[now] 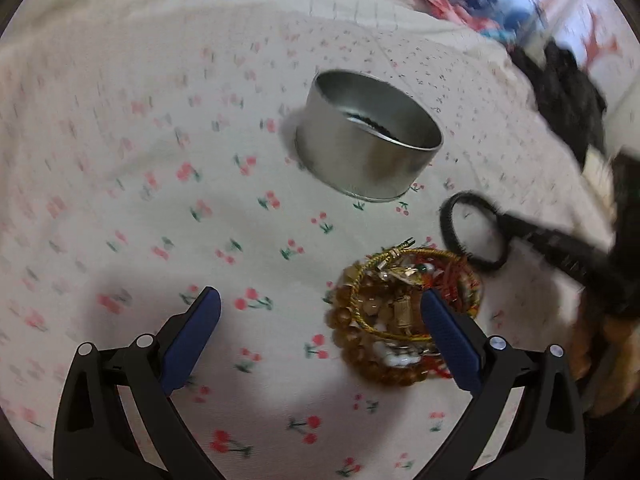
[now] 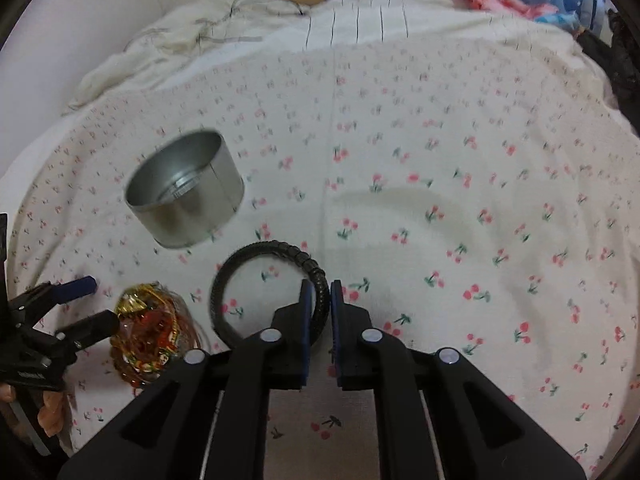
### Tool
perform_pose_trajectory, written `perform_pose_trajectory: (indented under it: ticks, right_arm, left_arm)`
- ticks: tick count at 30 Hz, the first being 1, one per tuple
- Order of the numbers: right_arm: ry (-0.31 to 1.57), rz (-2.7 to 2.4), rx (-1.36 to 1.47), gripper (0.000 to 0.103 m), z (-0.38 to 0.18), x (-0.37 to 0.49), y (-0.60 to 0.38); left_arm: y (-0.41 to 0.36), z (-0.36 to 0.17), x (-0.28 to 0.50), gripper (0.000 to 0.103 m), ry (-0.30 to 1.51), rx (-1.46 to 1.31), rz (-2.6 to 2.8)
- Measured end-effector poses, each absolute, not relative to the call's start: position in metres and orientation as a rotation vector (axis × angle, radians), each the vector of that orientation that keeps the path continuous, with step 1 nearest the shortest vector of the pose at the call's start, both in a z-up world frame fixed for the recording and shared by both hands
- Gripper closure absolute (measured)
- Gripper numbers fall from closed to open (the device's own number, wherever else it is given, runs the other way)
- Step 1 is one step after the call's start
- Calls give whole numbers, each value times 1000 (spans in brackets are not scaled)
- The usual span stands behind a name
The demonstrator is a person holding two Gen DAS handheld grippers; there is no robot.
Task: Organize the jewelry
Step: 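Grasp the black braided bangle with the right tool while the left tool grasps a gold bracelet, then lift both held bracelets and carry them over the silver tin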
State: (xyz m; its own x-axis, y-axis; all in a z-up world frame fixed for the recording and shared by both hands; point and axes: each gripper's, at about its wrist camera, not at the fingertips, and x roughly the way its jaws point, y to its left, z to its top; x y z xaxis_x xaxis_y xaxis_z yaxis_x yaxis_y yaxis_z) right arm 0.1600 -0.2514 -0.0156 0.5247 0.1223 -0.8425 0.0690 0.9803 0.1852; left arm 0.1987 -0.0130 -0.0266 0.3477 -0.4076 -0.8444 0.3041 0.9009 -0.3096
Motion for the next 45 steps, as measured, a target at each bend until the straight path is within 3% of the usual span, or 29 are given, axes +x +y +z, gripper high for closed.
perform_pose_trajectory:
  ticks: [1, 4, 9, 11, 14, 15, 17, 18, 20, 21, 27, 29, 30, 31, 32, 33, 35, 37, 39, 45]
  right_arm:
    - [1023, 31, 216, 53, -17, 160, -252]
    - [1008, 28, 232, 38, -17, 159, -254]
    - [1031, 4, 216, 35, -23, 161, -255]
    - [1044, 2, 203, 35, -25, 164, -254]
    - [1044, -22, 174, 46, -26, 164, -253]
    - [1041, -25, 164, 53, -26, 164, -253]
    - [1032, -19, 164, 68, -24, 163, -254]
    - [1030, -19, 156, 82, -23, 163, -253]
    - [1024, -14, 151, 89, -21, 163, -251]
    - [1020, -9, 149, 93, -19, 163, -250]
    - [995, -1, 179, 93, -13, 159, -254]
    - [990, -14, 187, 93, -12, 161, -256]
    - [994, -20, 203, 93, -12, 162, -259]
    - [1008, -15, 216, 93, -15, 163, -260]
    - [1017, -13, 225, 93, -17, 163, -261]
    - [1026, -13, 225, 93, -19, 164, -261]
    - [1036, -11, 208, 92, -21, 166, -258]
    - [1043, -12, 192, 92, -23, 166, -256]
    - [1034, -15, 168, 92, -22, 164, -253]
    - [967, -9, 182, 94, -8, 158, -255]
  left_arm:
    - [-10, -28, 200, 6, 1122, -132, -468]
    - [-3, -29, 203, 7, 1117, -213, -499]
    - [3, -31, 210, 8, 1114, -293, -511]
    - [1, -31, 213, 15, 1118, -298, -515]
    - [-2, -35, 217, 55, 1139, -264, -503]
    - [-3, -36, 218, 75, 1150, -258, -514]
    - [-8, -36, 218, 84, 1155, -244, -546]
    - [-13, -33, 216, 93, 1142, -214, -550]
    - [-20, -25, 212, 101, 1115, -172, -568]
    - [-21, -21, 209, 103, 1102, -158, -572]
    - [-7, -12, 211, 103, 1103, -227, -647]
    - [-7, -19, 213, 98, 1146, -253, -658]
    - [-9, -23, 214, 77, 1171, -256, -663]
    - [-11, -25, 215, 46, 1180, -260, -656]
    - [-11, -26, 214, 38, 1180, -266, -635]
    - [-11, -27, 213, 37, 1172, -271, -631]
    - [-8, -32, 211, 38, 1178, -268, -635]
    - [-10, -36, 210, 76, 1200, -262, -652]
    - [-17, -33, 205, 93, 1182, -177, -646]
    - [-16, -9, 196, 93, 1118, -182, -711]
